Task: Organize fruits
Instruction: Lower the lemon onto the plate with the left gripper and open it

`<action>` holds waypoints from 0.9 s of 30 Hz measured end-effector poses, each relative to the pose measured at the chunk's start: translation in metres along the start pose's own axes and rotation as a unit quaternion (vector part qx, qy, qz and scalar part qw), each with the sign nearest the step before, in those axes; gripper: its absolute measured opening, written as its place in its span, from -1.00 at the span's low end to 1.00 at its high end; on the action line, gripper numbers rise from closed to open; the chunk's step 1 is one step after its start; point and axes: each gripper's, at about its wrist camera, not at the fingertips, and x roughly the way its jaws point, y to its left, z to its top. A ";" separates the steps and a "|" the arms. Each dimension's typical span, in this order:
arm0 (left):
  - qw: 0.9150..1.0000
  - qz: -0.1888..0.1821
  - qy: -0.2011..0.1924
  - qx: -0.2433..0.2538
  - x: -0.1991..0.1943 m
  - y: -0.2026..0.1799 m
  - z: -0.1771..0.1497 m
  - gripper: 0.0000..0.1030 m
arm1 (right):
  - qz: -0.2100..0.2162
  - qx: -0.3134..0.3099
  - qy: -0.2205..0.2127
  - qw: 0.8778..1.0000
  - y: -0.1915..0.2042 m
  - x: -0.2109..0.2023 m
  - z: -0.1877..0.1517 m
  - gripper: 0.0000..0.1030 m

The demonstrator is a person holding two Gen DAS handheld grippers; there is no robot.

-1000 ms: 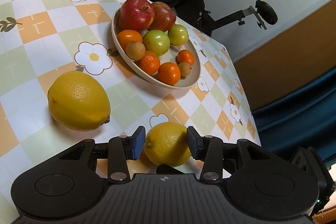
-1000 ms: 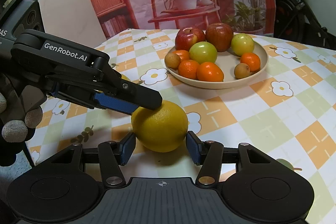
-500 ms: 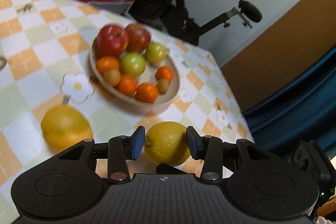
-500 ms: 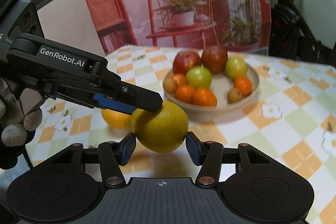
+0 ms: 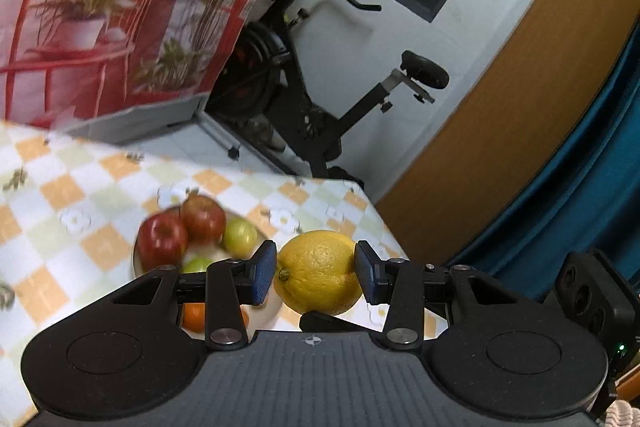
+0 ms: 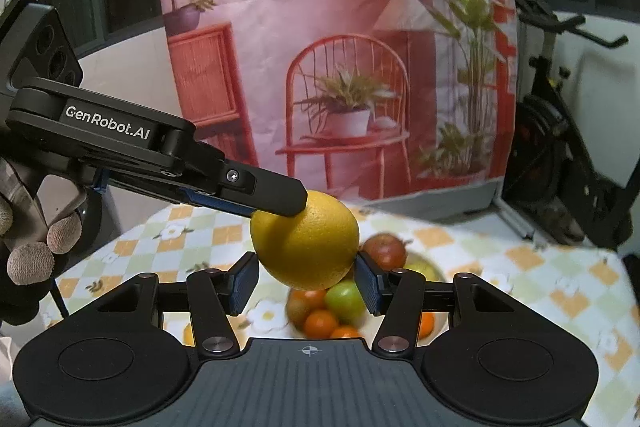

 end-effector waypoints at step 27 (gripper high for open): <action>0.988 0.029 0.152 -0.021 0.139 0.068 0.020 -0.12 | 0.004 0.099 0.144 0.985 -0.101 0.129 -0.034 -0.05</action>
